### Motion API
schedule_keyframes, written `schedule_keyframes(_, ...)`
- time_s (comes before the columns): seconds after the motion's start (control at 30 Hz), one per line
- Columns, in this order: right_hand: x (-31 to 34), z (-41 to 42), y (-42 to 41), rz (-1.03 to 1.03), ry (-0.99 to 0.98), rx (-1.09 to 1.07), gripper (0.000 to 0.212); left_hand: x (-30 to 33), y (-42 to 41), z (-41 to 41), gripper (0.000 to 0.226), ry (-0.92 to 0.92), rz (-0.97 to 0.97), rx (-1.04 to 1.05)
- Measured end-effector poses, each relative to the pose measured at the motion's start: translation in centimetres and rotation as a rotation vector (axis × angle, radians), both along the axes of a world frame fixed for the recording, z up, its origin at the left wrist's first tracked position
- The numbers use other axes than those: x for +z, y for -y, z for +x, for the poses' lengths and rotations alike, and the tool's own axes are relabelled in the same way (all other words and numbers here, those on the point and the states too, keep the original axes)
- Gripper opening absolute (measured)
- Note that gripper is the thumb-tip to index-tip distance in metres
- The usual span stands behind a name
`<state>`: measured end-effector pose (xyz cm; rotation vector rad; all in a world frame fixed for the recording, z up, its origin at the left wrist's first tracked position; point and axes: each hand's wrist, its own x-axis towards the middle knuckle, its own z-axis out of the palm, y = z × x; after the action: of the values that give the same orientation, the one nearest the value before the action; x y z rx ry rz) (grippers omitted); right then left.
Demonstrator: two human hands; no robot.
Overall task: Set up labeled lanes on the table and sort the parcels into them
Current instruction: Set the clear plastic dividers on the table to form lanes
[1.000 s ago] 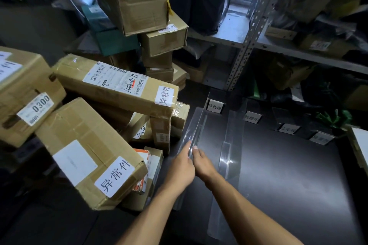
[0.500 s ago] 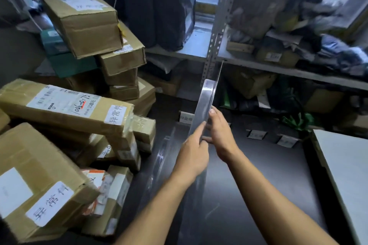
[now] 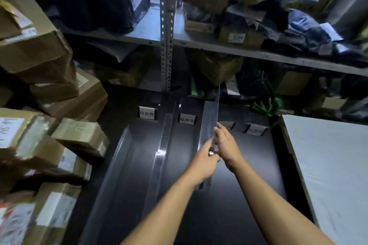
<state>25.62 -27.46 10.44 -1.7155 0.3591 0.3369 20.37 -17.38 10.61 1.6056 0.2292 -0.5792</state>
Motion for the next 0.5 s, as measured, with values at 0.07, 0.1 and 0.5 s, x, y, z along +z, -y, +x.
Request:
schedule_keyframes(0.07,-2.0,0.4,0.8,0.016,-0.060,-0.019,0.045,-2.1,0.8,0.5,0.070,-0.050,-0.006,0.006)
schedule_keyframes(0.1,-3.0,0.6,1.1,0.017,-0.086,-0.017,0.045,-3.1,1.1,0.6,0.069,-0.065,-0.005,0.013)
schedule_keyframes(0.5,-9.3,1.4,2.6,-0.090,-0.165,0.060,0.049,-7.8,3.3,0.7,0.071,-0.123,-0.005,0.068)
